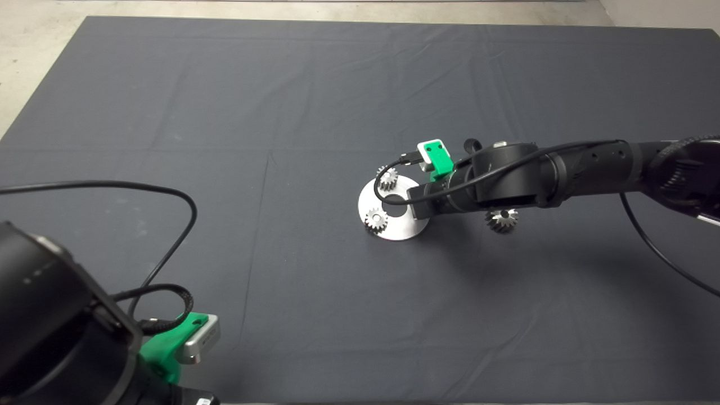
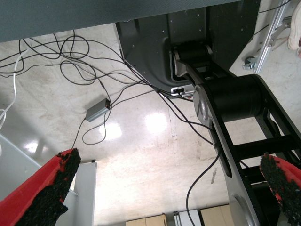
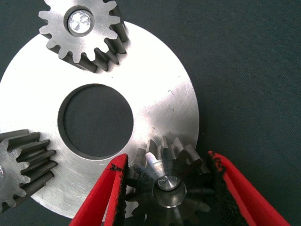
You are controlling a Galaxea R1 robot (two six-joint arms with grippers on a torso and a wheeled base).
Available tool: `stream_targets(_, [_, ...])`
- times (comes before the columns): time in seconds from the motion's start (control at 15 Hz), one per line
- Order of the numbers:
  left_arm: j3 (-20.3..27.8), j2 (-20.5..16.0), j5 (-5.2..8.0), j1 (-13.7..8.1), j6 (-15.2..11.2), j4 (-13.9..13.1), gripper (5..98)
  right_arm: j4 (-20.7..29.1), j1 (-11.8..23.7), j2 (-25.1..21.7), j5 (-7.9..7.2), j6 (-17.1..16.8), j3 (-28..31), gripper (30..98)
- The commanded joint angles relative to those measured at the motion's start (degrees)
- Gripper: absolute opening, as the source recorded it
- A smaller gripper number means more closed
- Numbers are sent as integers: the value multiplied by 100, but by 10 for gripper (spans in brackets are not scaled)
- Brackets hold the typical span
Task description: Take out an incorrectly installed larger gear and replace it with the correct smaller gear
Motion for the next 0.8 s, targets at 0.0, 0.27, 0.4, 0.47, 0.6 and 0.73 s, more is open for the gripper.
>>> stream_targets(0.0, [101,5,8,-56,-55,-86,982,-127,136,45,-103,-9,3,414])
stream_targets(0.27, [101,5,6,-56,-55,-94,982,-127,136,87,-103,-9,64,418])
stream_targets(0.4, [92,5,6,-56,-55,-88,982,-127,136,98,-112,-1,82,433])
stream_targets(0.47, [101,5,6,-56,-55,-89,982,-118,136,98,-112,-9,82,433])
stream_targets(0.6, [92,5,6,-51,-55,-88,982,-106,291,43,-138,0,350,473])
stream_targets(0.73, [95,5,15,-56,-55,-91,982,476,1154,-27,-165,44,1078,479])
